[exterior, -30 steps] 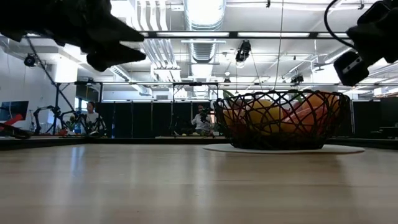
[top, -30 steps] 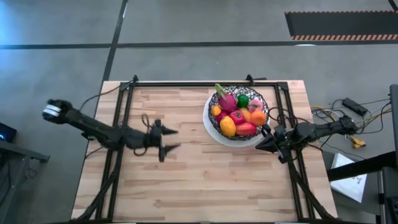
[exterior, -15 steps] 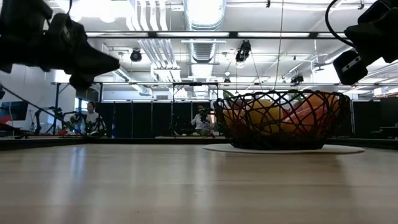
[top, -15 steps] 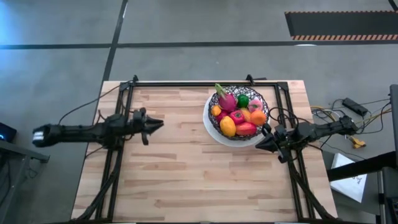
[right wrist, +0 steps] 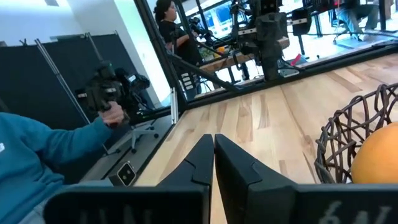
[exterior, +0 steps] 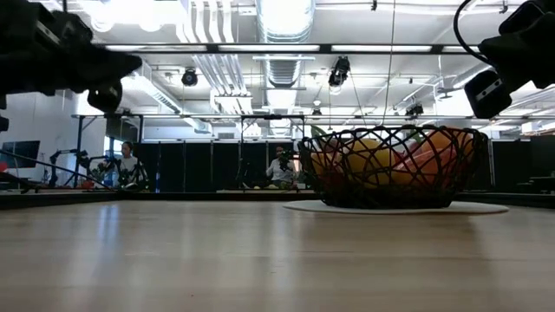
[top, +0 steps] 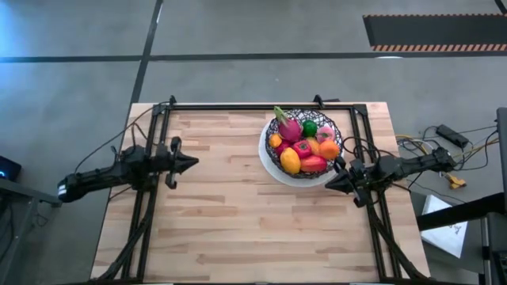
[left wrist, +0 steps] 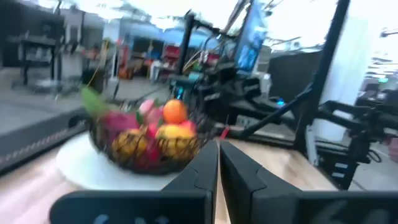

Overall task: Build produce basket
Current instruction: Return to Home Position

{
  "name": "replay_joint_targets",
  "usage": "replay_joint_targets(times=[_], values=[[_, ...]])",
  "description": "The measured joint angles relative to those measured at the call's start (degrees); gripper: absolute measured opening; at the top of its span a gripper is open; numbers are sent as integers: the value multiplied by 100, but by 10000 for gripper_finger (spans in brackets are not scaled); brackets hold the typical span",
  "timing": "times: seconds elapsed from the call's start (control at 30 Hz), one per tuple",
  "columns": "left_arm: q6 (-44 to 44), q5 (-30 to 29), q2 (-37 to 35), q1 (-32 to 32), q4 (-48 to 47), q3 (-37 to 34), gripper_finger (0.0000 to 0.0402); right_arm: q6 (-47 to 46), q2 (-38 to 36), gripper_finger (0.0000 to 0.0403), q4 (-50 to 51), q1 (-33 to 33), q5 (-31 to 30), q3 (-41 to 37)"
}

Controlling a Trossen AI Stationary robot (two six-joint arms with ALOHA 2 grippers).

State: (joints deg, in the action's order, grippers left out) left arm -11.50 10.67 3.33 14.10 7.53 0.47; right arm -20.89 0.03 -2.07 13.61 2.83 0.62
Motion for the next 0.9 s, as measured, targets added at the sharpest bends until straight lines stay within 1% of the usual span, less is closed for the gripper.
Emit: replay_joint_targets(times=[0.07, 0.17, 0.23, 0.3, 0.5, 0.73, 0.9], values=[[141, -6, -241, -129, -14, -2, 0, 106, -2, 8, 2, 0, -2, 0], [356, -68, -193, -331, 24, -2, 0, 384, -2, 8, 6, -24, -40, 0], [511, -282, -180, -426, -8, -5, 0, 572, -2, 8, 18, -61, -91, 0], [590, -532, -185, -465, -296, -7, 0, 754, -2, 8, 107, -106, -116, 1], [586, -573, -205, -467, -571, -11, 0, 1050, -4, 8, 296, -342, -177, 56], [590, -585, -192, -474, -597, -14, 0, 1685, -2, 8, 323, -389, -216, 61], [590, -585, -71, -474, -599, -17, 0, 1710, 97, 8, 324, -389, -232, 55]])
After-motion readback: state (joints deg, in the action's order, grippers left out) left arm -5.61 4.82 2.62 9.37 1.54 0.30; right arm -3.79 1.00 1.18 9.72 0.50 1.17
